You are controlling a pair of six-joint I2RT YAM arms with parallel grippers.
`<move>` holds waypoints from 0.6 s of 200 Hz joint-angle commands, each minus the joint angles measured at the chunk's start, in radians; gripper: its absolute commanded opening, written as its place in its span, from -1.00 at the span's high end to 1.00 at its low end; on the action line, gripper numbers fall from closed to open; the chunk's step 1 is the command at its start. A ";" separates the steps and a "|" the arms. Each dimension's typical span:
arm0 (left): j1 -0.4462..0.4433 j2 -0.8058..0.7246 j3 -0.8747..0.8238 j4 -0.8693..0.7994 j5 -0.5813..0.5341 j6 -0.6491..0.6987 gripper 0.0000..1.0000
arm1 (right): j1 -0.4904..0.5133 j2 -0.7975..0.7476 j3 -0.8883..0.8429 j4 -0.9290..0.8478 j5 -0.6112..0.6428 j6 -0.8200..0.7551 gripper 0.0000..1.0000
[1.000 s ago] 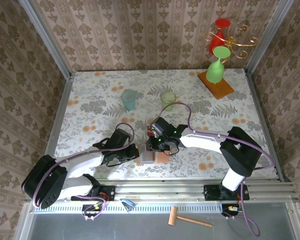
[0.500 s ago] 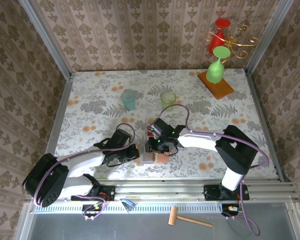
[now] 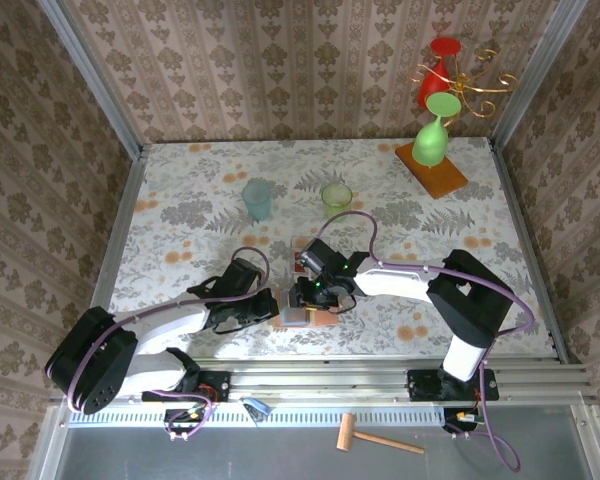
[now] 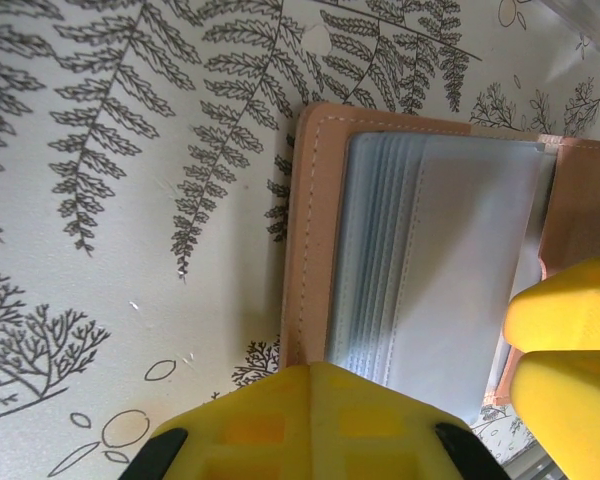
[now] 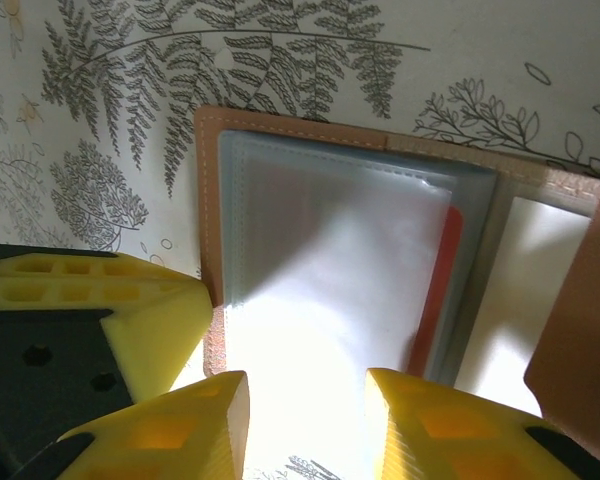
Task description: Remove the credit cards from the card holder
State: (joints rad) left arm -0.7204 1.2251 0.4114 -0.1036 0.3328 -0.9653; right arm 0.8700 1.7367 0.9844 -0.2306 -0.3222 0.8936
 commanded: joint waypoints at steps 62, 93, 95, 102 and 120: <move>-0.006 0.011 -0.016 -0.014 0.000 -0.006 0.86 | 0.007 -0.006 -0.037 -0.013 0.028 0.011 0.26; -0.006 0.017 -0.013 -0.014 0.001 -0.005 0.86 | 0.003 -0.015 -0.040 -0.013 0.034 0.011 0.26; -0.006 0.019 -0.012 -0.015 0.002 -0.006 0.86 | 0.003 -0.015 -0.041 -0.012 0.034 0.011 0.26; -0.006 0.019 -0.011 -0.013 0.001 -0.006 0.86 | 0.002 -0.017 -0.043 -0.011 0.035 0.011 0.26; -0.006 0.020 -0.009 -0.015 0.002 -0.006 0.86 | -0.001 -0.021 -0.044 -0.010 0.034 0.011 0.26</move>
State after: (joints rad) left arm -0.7204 1.2358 0.4057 -0.1036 0.3332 -0.9653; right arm 0.8696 1.7363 0.9615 -0.2298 -0.3183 0.8940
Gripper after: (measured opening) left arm 0.071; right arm 0.369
